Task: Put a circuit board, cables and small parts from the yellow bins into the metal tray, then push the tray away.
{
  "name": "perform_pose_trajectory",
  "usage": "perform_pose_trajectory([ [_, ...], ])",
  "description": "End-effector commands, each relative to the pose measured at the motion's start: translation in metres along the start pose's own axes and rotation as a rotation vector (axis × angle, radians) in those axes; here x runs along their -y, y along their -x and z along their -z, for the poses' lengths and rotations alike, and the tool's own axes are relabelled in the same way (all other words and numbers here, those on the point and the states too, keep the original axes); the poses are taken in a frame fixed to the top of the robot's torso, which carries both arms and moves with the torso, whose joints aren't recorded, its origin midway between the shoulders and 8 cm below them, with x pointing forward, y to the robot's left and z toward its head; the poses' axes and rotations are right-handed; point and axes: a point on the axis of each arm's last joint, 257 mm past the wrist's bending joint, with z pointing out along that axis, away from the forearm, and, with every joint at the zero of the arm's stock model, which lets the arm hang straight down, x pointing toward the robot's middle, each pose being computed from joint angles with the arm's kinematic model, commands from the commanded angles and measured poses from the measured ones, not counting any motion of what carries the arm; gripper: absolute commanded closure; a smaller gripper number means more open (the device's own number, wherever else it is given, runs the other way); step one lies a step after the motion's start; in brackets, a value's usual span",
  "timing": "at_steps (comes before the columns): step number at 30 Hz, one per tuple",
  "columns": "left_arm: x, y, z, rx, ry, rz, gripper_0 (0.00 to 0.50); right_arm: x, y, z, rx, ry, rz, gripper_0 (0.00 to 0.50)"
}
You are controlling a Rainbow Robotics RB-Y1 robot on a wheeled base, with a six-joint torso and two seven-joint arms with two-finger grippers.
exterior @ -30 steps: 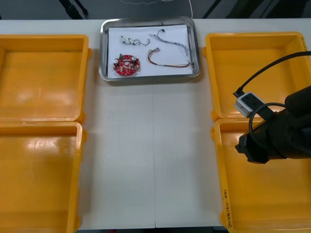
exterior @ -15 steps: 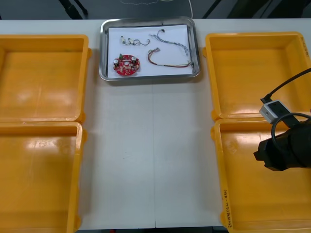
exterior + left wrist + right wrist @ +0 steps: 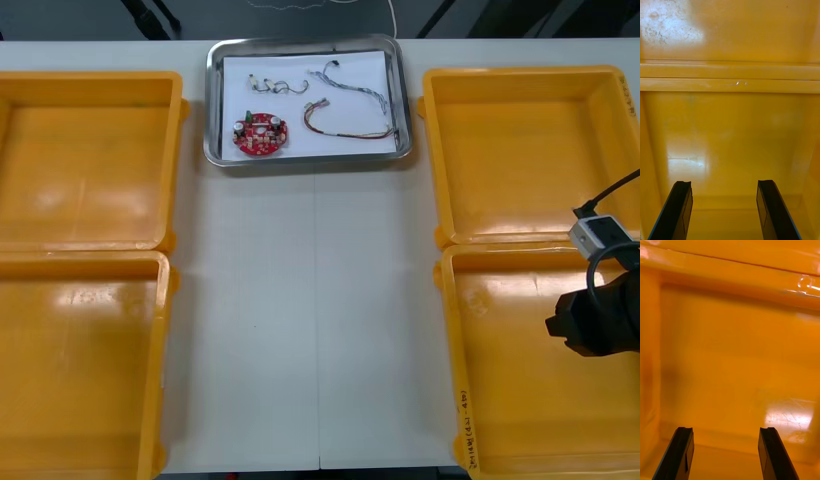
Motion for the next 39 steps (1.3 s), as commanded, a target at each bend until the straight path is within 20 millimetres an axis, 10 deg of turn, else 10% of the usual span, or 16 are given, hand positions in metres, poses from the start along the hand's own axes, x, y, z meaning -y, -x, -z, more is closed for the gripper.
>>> perform_pose_trajectory([
  [1, -0.013, 0.002, 0.014, 0.014, 0.05, -0.063, 0.0, 0.021, -0.003, 0.002, -0.004, -0.02, -0.101, 0.0],
  [39, -0.013, 0.002, 0.014, 0.014, 0.05, -0.063, 0.0, 0.04, 0.014, -0.002, 0.05, -0.04, -0.176, 0.0],
])
